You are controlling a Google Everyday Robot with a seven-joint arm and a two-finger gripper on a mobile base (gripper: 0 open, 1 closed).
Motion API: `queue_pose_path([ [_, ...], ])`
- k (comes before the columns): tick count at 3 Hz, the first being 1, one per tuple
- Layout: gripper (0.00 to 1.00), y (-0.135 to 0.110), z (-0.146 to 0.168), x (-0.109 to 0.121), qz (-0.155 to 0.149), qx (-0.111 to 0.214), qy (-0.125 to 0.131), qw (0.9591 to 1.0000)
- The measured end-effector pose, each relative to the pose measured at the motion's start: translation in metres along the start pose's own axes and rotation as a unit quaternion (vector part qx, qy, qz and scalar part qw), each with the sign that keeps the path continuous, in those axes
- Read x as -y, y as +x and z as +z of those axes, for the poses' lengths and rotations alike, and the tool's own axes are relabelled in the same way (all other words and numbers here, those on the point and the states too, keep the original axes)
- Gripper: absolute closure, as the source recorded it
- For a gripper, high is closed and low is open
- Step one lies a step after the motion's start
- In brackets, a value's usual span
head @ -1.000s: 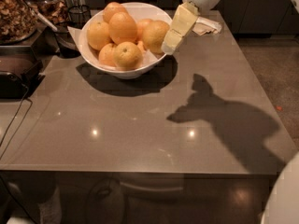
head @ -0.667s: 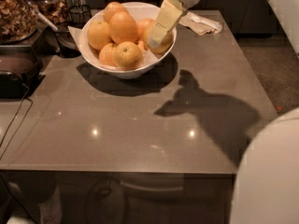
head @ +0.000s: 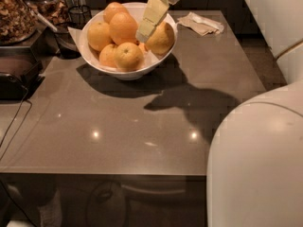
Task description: Pick orange from white bowl
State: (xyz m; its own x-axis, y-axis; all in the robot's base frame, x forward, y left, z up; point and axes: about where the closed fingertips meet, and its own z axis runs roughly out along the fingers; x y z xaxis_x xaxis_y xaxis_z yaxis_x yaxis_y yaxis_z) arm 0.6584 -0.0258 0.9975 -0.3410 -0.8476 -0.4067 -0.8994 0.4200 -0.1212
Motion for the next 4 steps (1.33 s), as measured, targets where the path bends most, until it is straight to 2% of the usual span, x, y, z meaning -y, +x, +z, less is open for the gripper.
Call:
queue_pose_path([
  [1, 0.00, -0.005, 0.005, 0.003, 0.005, 0.011, 0.000, 0.9999],
  [2, 0.00, -0.020, 0.013, 0.004, 0.000, 0.029, -0.010, 0.9995],
  [3, 0.14, -0.032, 0.018, 0.005, -0.007, 0.038, -0.016, 0.9991],
  [4, 0.17, -0.043, 0.026, 0.005, -0.014, 0.039, -0.024, 0.9989],
])
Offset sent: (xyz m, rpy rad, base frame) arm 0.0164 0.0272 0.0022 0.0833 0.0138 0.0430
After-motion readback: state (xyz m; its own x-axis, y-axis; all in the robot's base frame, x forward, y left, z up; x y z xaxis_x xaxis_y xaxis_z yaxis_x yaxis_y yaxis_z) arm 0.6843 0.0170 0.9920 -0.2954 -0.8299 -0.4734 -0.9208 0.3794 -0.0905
